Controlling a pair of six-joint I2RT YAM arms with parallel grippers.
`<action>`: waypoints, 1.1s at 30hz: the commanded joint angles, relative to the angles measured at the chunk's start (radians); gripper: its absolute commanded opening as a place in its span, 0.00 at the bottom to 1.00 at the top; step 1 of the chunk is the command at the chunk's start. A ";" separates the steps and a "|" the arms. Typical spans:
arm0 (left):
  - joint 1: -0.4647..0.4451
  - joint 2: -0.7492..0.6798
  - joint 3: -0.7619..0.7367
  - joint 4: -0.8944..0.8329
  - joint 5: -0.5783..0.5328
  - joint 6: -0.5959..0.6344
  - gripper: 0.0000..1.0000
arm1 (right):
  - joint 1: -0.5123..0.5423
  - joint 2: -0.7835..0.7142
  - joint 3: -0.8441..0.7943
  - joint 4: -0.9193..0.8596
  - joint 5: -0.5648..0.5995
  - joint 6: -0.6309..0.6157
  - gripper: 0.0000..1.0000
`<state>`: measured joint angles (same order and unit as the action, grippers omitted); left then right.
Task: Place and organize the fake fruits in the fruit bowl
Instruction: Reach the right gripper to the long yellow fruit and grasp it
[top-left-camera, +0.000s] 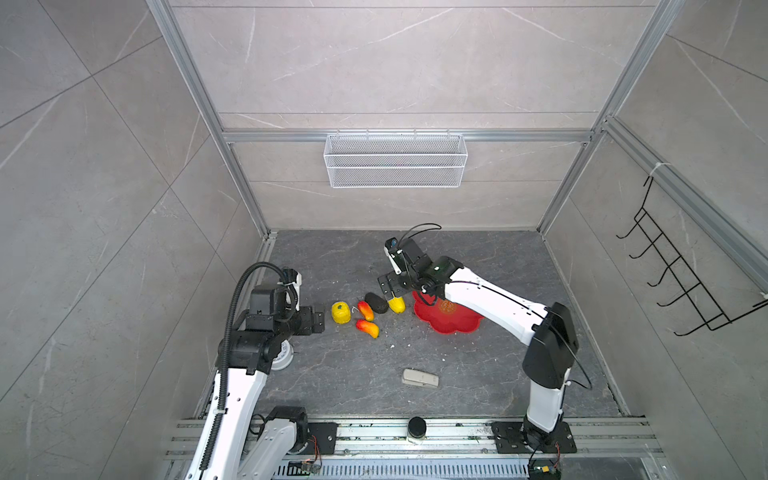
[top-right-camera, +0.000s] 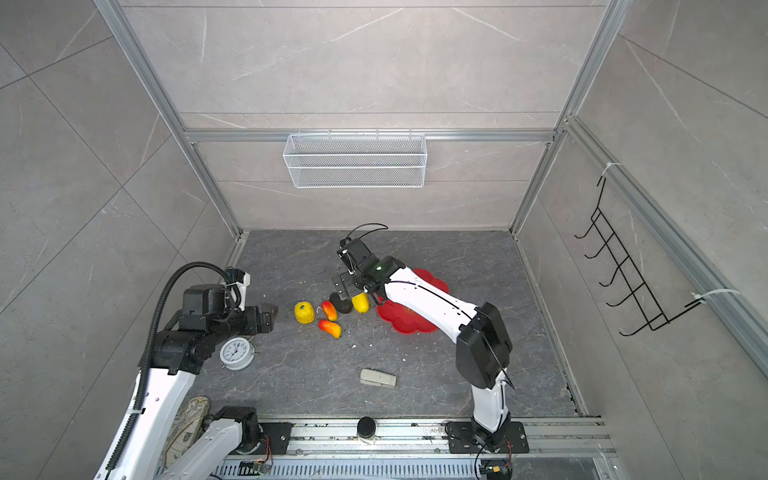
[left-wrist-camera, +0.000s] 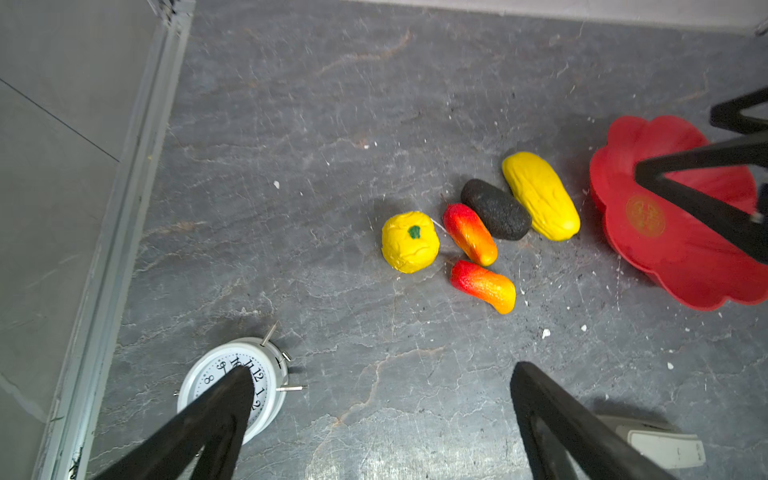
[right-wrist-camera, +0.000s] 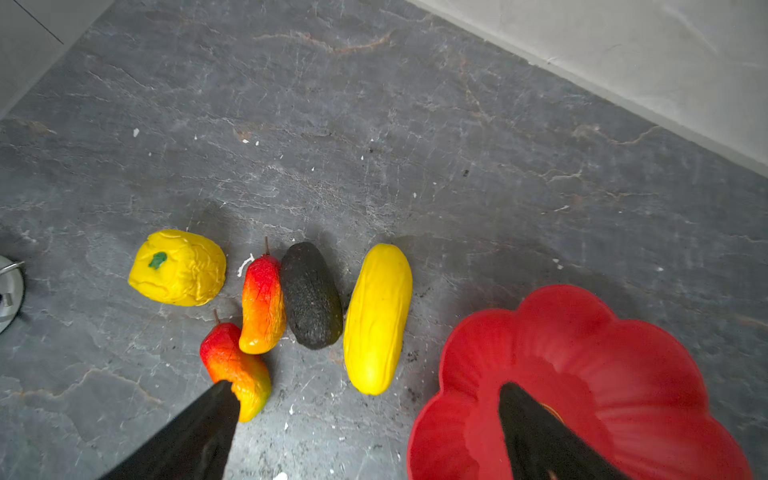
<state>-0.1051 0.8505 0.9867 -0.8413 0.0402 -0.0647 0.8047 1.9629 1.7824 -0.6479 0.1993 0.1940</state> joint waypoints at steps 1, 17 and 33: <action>0.002 0.026 0.013 0.023 0.050 0.043 1.00 | -0.004 0.088 0.110 -0.073 0.045 -0.013 0.98; 0.004 0.050 -0.001 0.069 0.084 0.102 1.00 | -0.090 0.335 0.231 -0.059 -0.116 0.026 0.83; 0.004 0.064 -0.013 0.068 0.060 0.098 1.00 | -0.090 0.370 0.147 0.017 -0.173 0.070 0.69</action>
<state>-0.1051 0.9127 0.9642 -0.7986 0.1040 0.0120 0.7120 2.3177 1.9446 -0.6464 0.0254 0.2405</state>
